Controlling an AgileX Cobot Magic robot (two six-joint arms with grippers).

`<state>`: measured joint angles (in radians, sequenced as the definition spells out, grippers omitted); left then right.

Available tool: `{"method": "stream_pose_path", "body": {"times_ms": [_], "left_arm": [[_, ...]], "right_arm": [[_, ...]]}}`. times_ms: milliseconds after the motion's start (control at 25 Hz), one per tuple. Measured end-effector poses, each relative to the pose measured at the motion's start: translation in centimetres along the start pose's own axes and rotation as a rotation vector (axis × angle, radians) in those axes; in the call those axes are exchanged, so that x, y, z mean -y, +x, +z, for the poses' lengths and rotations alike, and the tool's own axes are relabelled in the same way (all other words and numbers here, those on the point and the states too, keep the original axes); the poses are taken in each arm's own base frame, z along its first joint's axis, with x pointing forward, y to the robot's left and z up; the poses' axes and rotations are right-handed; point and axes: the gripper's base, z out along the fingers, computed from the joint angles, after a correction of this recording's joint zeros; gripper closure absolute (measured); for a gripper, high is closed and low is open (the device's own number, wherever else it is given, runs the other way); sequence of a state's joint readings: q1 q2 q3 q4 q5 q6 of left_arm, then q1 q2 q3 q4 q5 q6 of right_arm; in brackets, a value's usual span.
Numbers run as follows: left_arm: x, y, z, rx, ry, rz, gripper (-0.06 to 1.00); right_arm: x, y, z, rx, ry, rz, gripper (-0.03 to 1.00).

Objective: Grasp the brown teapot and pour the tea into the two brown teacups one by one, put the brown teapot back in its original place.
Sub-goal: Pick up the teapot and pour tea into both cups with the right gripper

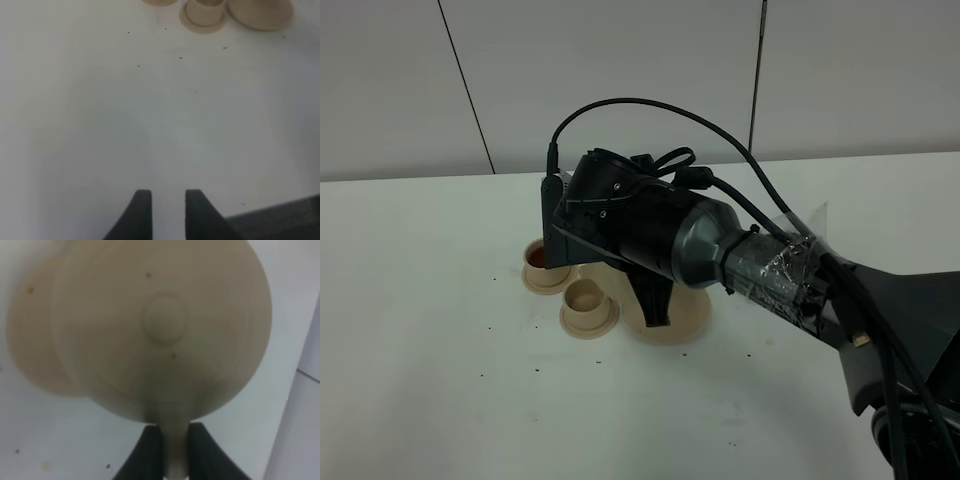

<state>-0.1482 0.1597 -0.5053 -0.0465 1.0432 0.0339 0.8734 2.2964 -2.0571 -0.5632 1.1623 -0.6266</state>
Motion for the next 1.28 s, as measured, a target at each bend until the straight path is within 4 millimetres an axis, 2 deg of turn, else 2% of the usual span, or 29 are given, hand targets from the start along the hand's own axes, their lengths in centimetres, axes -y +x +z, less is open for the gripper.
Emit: {"method": "stream_pose_path", "body": {"times_ms": [680,920,1280], "left_arm": [[0.0,0.0,0.0,0.0,0.0,0.0,0.71],[0.0,0.0,0.0,0.0,0.0,0.0,0.71],[0.0,0.0,0.0,0.0,0.0,0.0,0.71]], "right_arm": [[-0.7,-1.3,-1.1,-0.029,0.07,-0.039,0.87],[-1.9,-1.4,-0.4,-0.064,0.06,-0.08,0.87],[-1.8,-1.6,-0.5,-0.082,0.099,-0.087,0.87]]}}
